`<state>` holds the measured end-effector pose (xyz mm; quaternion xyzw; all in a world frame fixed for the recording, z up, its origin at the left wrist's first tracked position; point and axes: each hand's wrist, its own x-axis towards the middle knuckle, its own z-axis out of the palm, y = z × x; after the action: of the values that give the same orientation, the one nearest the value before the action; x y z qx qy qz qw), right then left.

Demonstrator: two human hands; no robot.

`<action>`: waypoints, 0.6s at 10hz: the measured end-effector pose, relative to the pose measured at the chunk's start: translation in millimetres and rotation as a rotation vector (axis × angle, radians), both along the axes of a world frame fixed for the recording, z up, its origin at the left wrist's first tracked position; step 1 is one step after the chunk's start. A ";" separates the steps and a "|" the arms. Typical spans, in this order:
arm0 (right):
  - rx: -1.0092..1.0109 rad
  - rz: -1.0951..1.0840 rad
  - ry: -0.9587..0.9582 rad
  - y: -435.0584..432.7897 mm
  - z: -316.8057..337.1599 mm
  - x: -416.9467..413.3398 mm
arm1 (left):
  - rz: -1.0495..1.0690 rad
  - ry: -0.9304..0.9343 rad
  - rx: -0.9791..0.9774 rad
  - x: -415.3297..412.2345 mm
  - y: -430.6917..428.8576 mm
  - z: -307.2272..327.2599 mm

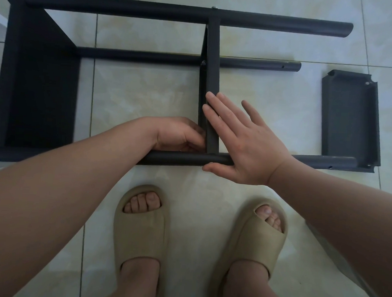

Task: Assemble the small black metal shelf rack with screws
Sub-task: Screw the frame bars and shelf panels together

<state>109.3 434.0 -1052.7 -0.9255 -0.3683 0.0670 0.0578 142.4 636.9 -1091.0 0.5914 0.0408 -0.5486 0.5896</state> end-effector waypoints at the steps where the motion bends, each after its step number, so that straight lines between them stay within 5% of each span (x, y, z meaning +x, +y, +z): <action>1: 0.003 0.000 0.001 0.0 0.3 0.3 | -0.009 0.013 -0.017 0.5 0.4 1.2; 6: -0.008 -0.004 0.012 0.4 1.6 0.1 | -0.049 0.006 0.051 0.0 -0.2 7.4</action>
<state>109.3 434.3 -1051.0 -0.9260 -0.3659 0.0741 0.0565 142.4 636.7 -1083.6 0.6053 0.0420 -0.5636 0.5606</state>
